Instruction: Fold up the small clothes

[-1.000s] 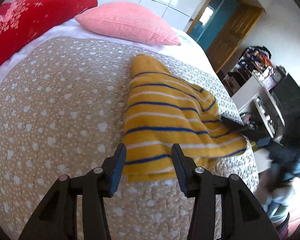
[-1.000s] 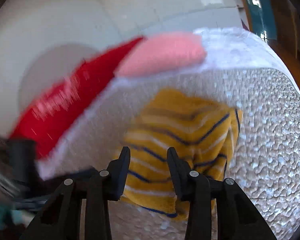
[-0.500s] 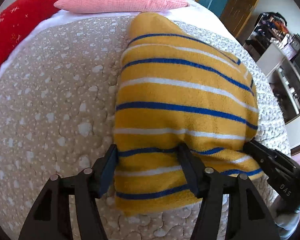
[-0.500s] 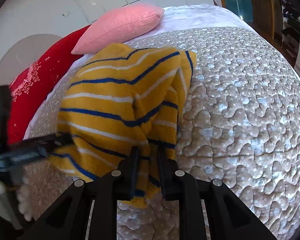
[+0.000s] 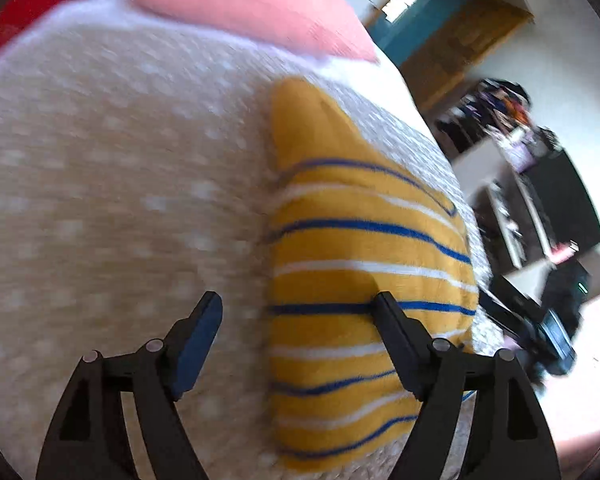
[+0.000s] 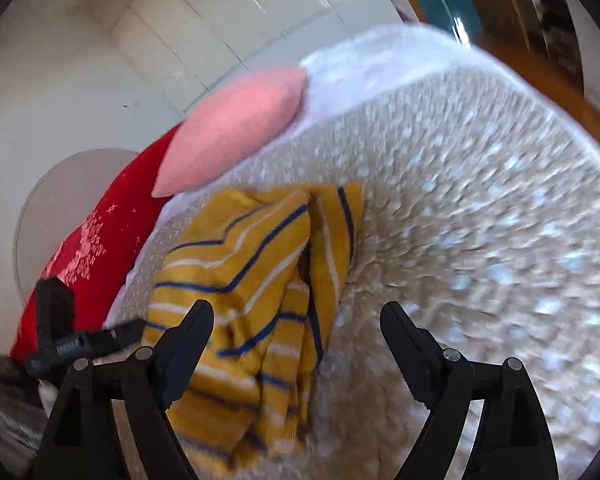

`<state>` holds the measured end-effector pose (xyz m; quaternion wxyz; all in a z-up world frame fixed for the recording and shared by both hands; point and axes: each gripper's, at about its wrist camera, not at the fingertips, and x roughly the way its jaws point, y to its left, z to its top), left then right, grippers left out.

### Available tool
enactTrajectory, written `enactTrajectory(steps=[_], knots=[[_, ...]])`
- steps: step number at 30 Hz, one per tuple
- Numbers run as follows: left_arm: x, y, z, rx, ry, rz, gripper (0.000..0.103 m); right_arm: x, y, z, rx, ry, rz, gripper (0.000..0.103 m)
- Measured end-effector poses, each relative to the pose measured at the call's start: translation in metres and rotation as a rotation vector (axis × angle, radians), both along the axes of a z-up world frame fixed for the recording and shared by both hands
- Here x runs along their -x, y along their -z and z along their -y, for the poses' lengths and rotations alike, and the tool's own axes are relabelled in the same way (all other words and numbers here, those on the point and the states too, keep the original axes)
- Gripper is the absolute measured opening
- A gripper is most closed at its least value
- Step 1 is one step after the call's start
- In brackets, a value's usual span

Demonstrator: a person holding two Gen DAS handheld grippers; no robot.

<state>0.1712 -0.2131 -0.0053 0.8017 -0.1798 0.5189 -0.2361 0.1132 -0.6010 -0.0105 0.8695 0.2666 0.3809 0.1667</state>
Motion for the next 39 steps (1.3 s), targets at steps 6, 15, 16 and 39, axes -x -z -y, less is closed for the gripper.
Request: enactTrajectory(steps=[6, 15, 16, 39], knots=[[-0.004, 0.007, 0.027, 0.044, 0.027, -0.009, 0.065, -0.042, 0.029, -0.036, -0.060, -0.049, -0.066, 0.060], [0.019, -0.053, -0.008, -0.012, -0.051, 0.095, 0.059, -0.013, -0.033, -0.068, -0.066, -0.113, 0.110, 0.058], [0.022, -0.046, -0.008, -0.071, -0.069, 0.077, 0.062, -0.013, -0.026, -0.066, -0.063, -0.095, 0.094, 0.058], [0.280, -0.142, -0.081, -0.421, -0.554, 0.658, 0.094, 0.094, 0.019, -0.113, -0.073, -0.068, -0.017, 0.055]])
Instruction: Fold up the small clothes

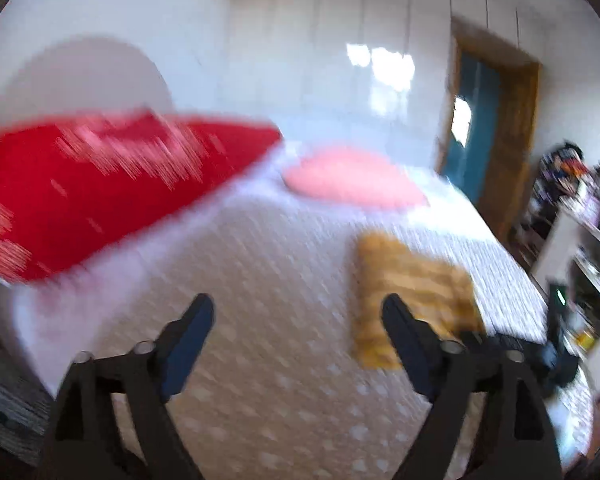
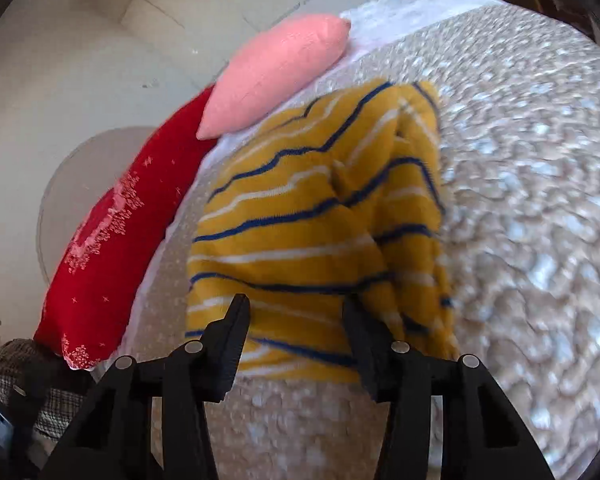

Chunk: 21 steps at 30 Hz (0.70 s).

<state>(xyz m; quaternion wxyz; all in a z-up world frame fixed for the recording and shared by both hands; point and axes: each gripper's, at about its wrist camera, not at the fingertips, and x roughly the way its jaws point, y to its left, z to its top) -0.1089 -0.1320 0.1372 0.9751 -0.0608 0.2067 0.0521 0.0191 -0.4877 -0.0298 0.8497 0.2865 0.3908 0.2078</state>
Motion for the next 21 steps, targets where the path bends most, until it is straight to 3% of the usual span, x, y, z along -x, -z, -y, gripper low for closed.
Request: enactTrajectory(steps=[2, 5, 8, 12, 14, 18, 21], knots=[[0.024, -0.018, -0.008, -0.035, -0.083, 0.108, 0.099, 0.019, -0.012, 0.006, 0.042, 0.030, 0.026, 0.062], [0.046, -0.036, -0.011, -0.051, -0.127, 0.173, 0.103, 0.055, -0.029, 0.016, 0.088, 0.066, 0.078, 0.065], [0.058, -0.044, -0.005, -0.067, -0.102, 0.170, 0.103, 0.097, -0.045, 0.030, 0.141, 0.116, 0.131, 0.071], [0.065, -0.046, 0.014, -0.082, -0.021, 0.137, 0.103, 0.136, -0.063, 0.033, 0.202, 0.209, 0.186, 0.072], [0.067, -0.049, 0.020, -0.072, 0.018, 0.131, 0.103, 0.160, -0.072, 0.033, 0.281, 0.273, 0.236, 0.075], [0.078, -0.057, 0.039, -0.076, 0.067, 0.132, 0.103, 0.191, -0.092, 0.017, 0.489, 0.400, 0.364, 0.095], [0.086, -0.064, 0.053, -0.105, 0.102, 0.137, 0.103, 0.209, -0.106, 0.016, 0.542, 0.503, 0.466, 0.103]])
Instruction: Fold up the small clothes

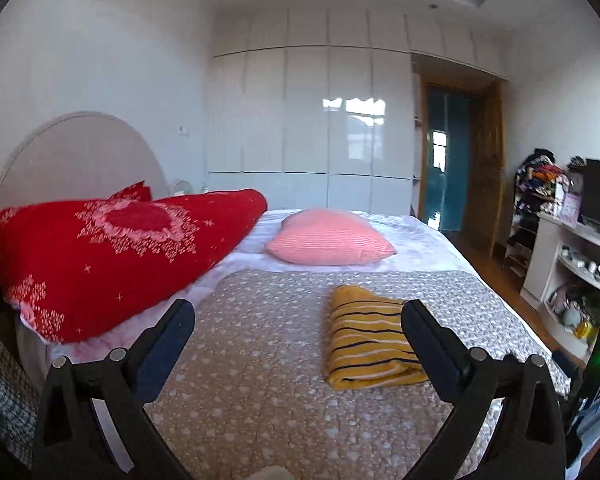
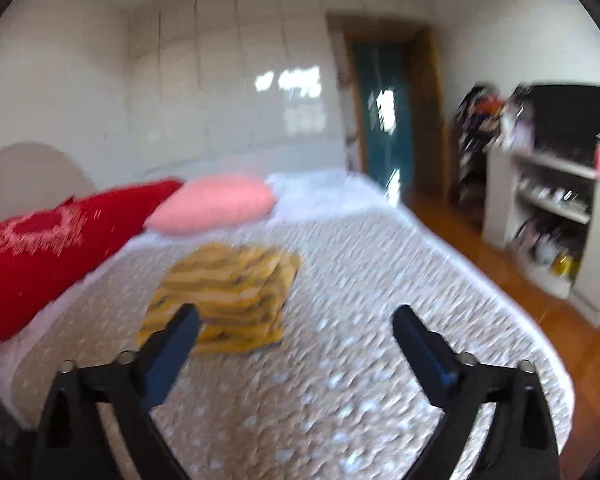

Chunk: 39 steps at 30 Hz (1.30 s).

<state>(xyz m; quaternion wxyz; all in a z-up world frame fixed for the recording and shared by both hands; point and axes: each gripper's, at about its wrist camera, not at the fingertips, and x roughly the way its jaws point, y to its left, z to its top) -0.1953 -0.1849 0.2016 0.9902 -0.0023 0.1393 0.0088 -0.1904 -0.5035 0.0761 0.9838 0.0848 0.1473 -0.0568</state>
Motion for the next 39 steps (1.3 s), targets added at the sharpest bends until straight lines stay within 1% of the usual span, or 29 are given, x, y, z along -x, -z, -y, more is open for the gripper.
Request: enactTrajectory(steps=[1, 3, 5, 6, 8, 11, 14, 16, 18, 22, 25, 28, 31, 34, 39], knots=[[0.002, -0.002, 0.007, -0.024, 0.011, -0.005, 0.103, 0.004, -0.005, 0.001, -0.011, 0.022, 0.036, 0.103], [0.008, -0.004, 0.016, -0.060, 0.020, 0.003, 0.103, 0.011, -0.010, 0.008, -0.066, 0.040, 0.073, 0.103], [0.013, -0.004, 0.024, -0.077, 0.017, 0.005, 0.103, 0.013, -0.013, 0.017, -0.121, 0.046, 0.071, 0.103], [0.013, -0.004, 0.025, -0.078, 0.020, 0.001, 0.103, 0.015, -0.014, 0.020, -0.129, 0.050, 0.066, 0.103], [0.013, -0.001, 0.028, -0.074, 0.028, -0.023, 0.103, 0.021, -0.017, 0.024, -0.124, 0.067, 0.069, 0.103], [0.009, 0.004, 0.026, -0.047, 0.048, -0.070, 0.103, 0.035, -0.023, 0.024, -0.087, 0.103, 0.103, 0.103], [0.001, 0.013, 0.024, -0.010, 0.085, -0.157, 0.103, 0.044, -0.029, 0.019, -0.035, 0.114, 0.125, 0.103], [-0.002, 0.019, 0.023, 0.014, 0.103, -0.209, 0.103, 0.043, -0.030, 0.015, -0.022, 0.096, 0.116, 0.103], [-0.002, 0.024, 0.022, 0.027, 0.095, -0.242, 0.103, 0.042, -0.030, 0.014, -0.031, 0.083, 0.095, 0.103], [-0.002, 0.031, 0.020, 0.057, 0.096, -0.277, 0.103, 0.043, -0.028, 0.013, -0.073, 0.099, 0.077, 0.103], [-0.001, 0.035, 0.020, 0.037, 0.079, -0.268, 0.103, 0.046, -0.028, 0.011, -0.068, 0.128, 0.087, 0.103], [-0.001, 0.039, 0.023, -0.012, 0.042, -0.244, 0.103, 0.048, -0.027, 0.004, -0.042, 0.157, 0.108, 0.103], [-0.003, 0.046, 0.027, -0.051, 0.026, -0.244, 0.103, 0.044, -0.023, 0.001, -0.035, 0.144, 0.089, 0.103], [-0.008, 0.055, 0.031, -0.050, 0.036, -0.273, 0.103, 0.040, -0.020, 0.000, -0.030, 0.128, 0.066, 0.103], [-0.014, 0.069, 0.034, -0.030, 0.071, -0.332, 0.103, 0.035, -0.011, -0.003, -0.011, 0.138, 0.021, 0.103]])
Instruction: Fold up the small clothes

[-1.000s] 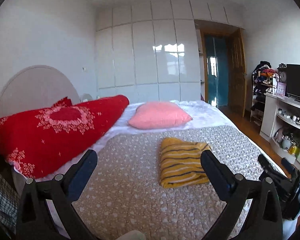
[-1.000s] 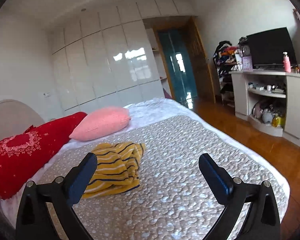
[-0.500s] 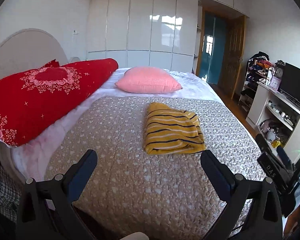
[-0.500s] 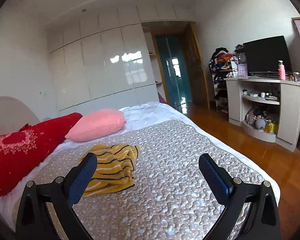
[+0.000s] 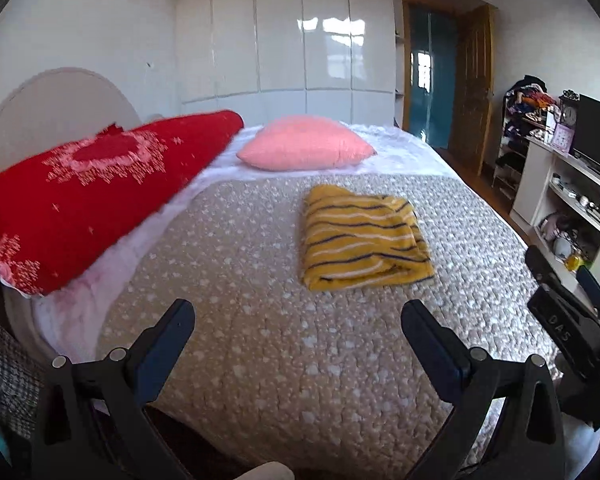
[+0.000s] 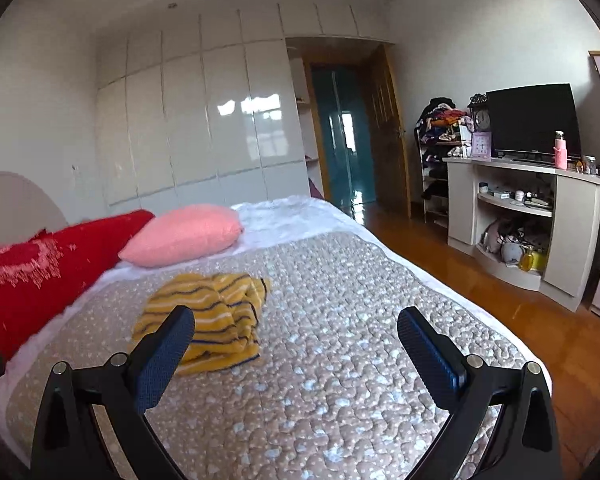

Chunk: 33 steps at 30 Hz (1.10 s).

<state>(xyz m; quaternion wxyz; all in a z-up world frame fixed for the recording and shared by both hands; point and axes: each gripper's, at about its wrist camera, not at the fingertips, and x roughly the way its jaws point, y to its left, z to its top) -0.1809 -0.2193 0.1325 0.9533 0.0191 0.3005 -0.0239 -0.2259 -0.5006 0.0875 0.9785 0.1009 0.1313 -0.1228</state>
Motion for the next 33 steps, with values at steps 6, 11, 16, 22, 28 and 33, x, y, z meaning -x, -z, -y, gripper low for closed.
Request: enactTrajectory(steps=[6, 11, 16, 22, 28, 33], knots=[[-0.002, 0.013, 0.005, -0.001, 0.023, -0.040, 0.103, -0.004, 0.010, -0.013, 0.064, -0.015, -0.043, 0.103], [-0.007, 0.025, 0.008, -0.008, 0.032, -0.086, 0.103, -0.012, 0.019, -0.023, 0.094, -0.046, -0.092, 0.103], [-0.015, 0.042, 0.006, 0.005, 0.040, -0.150, 0.103, -0.017, 0.029, -0.027, 0.095, -0.058, -0.128, 0.103], [-0.019, 0.055, 0.009, 0.027, 0.053, -0.211, 0.103, -0.023, 0.038, -0.030, 0.094, -0.081, -0.185, 0.103], [-0.026, 0.068, 0.010, -0.016, 0.021, -0.263, 0.103, -0.026, 0.044, -0.030, 0.096, -0.077, -0.211, 0.103], [-0.031, 0.080, 0.007, -0.052, -0.021, -0.304, 0.103, -0.028, 0.049, -0.033, 0.102, -0.090, -0.236, 0.103]])
